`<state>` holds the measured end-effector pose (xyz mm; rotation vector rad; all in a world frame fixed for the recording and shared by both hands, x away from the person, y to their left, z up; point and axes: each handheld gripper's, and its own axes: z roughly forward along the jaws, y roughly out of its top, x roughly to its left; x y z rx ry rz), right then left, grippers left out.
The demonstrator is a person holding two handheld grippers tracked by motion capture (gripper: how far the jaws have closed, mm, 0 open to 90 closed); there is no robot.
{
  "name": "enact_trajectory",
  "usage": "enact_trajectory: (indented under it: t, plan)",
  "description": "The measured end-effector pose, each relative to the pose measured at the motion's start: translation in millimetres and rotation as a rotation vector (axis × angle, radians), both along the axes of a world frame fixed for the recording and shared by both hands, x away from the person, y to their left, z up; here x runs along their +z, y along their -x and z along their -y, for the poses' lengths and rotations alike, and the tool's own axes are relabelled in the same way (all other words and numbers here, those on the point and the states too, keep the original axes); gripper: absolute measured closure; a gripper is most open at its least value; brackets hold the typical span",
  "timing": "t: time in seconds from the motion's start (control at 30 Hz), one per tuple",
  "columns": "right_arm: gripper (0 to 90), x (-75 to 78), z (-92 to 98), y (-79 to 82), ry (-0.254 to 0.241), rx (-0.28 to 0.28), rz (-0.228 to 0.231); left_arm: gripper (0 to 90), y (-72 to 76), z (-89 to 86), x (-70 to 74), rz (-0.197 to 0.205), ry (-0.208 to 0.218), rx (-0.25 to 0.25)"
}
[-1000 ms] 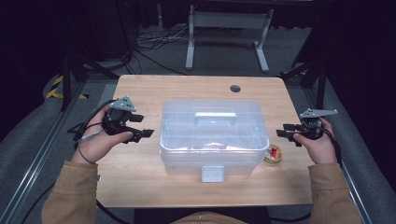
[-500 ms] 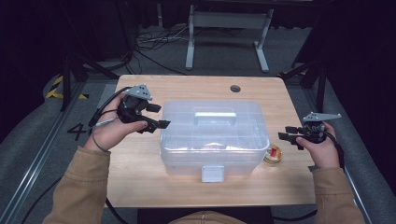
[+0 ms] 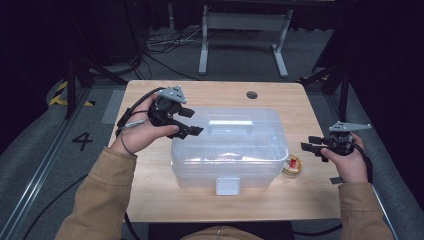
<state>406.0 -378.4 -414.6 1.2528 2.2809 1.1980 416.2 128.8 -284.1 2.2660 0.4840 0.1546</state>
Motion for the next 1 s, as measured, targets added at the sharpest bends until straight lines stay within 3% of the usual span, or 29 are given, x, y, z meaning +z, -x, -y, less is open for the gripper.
enact_trajectory:
  t: [0.17,0.67,0.83,0.93,1.0]
  plan:
    - [49.1,0.6,-0.6,-0.5,-0.004,0.004,0.005,33.2,-2.7,11.9,-4.0,0.002,-0.006,-0.017]
    - [49.3,1.5,-3.0,-0.1,-0.003,0.016,0.002,45.6,-11.9,36.2,-17.0,-0.005,-0.038,-0.082]
    - [49.4,1.6,-3.4,0.3,-0.003,0.020,0.002,59.5,-16.2,38.8,-18.0,0.019,-0.034,-0.085]
    - [49.6,1.7,-3.9,0.6,-0.005,0.021,0.000,71.9,-15.9,39.2,-17.4,-0.002,-0.020,-0.103]
    - [49.7,1.7,-4.0,0.5,-0.004,0.023,0.002,73.5,-14.6,40.1,-15.8,0.005,-0.027,-0.111]
